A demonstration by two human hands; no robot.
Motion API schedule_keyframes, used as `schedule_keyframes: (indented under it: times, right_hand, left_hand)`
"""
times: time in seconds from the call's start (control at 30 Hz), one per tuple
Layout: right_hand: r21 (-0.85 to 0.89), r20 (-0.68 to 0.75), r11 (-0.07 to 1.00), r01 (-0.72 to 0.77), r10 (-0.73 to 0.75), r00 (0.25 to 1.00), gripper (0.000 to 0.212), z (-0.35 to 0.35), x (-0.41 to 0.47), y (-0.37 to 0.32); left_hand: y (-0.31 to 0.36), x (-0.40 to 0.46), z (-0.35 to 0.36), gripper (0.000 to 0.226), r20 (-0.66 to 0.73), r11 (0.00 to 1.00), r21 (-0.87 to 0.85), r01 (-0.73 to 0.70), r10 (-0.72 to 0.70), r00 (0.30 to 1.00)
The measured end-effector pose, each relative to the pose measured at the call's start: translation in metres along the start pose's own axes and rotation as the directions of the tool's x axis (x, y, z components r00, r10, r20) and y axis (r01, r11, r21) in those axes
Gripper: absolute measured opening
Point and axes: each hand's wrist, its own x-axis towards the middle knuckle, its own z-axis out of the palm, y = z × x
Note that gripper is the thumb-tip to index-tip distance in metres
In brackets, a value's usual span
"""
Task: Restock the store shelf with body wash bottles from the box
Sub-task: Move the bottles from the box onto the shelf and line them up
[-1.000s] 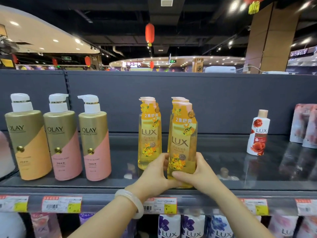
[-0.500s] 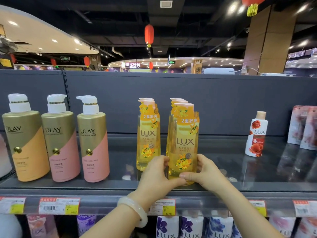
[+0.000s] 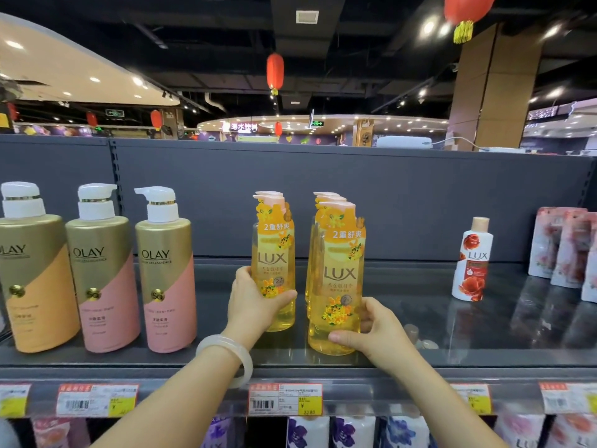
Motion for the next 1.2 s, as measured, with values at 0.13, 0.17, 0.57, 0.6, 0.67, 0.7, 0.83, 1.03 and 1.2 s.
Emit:
schedule_keyframes:
  times: [0.13, 0.17, 0.57, 0.6, 0.67, 0.7, 0.83, 1.03, 1.2]
  right_hand:
    - [-0.015, -0.008, 1.000, 0.009, -0.009, 1.000, 0.050, 0.0008, -0.0011, -0.0010]
    - [-0.022, -0.007, 1.000, 0.011, -0.011, 1.000, 0.049, 0.0007, -0.0014, -0.0014]
    - [-0.009, -0.019, 1.000, -0.001, 0.001, 1.000, 0.051, 0.0030, -0.0034, -0.0021]
    - [-0.005, -0.019, 1.000, -0.001, 0.001, 1.000, 0.051, 0.0033, -0.0038, -0.0022]
    - [0.001, -0.018, 1.000, -0.002, 0.002, 1.000, 0.051, 0.0039, -0.0047, -0.0026]
    - [0.006, -0.017, 1.000, -0.003, 0.003, 1.000, 0.051, 0.0040, -0.0050, -0.0028]
    - [-0.001, -0.013, 1.000, -0.006, 0.006, 1.000, 0.052, 0.0034, -0.0051, -0.0045]
    - [-0.020, -0.020, 1.000, -0.003, 0.003, 1.000, 0.050, 0.0042, -0.0039, -0.0025]
    - [-0.004, -0.018, 1.000, 0.003, -0.003, 1.000, 0.050, 0.0048, -0.0047, -0.0016]
  left_hand:
    - [0.0013, 0.0012, -0.0001, 0.071, 0.038, 1.000, 0.026, -0.002, 0.001, 0.999]
    - [0.0012, 0.0012, -0.0011, 0.070, 0.048, 1.000, 0.029, -0.005, 0.004, 0.999]
    - [0.0001, -0.0016, -0.0045, 0.067, 0.062, 0.998, 0.041, -0.047, 0.044, 0.997]
    - [0.0001, -0.0018, -0.0043, 0.067, 0.059, 0.998, 0.040, -0.047, 0.045, 0.997]
    - [-0.0002, -0.0023, -0.0038, 0.068, 0.058, 0.998, 0.032, -0.048, 0.046, 0.997]
    - [-0.0003, -0.0024, -0.0035, 0.068, 0.057, 0.998, 0.031, -0.048, 0.046, 0.997]
    - [0.0000, -0.0016, -0.0037, 0.069, 0.061, 0.998, 0.042, -0.043, 0.040, 0.997]
    - [0.0004, 0.0003, -0.0048, 0.066, 0.079, 0.997, 0.067, -0.045, 0.040, 0.996]
    - [-0.0010, 0.0021, -0.0051, 0.066, 0.090, 0.996, 0.078, -0.043, 0.036, 0.995]
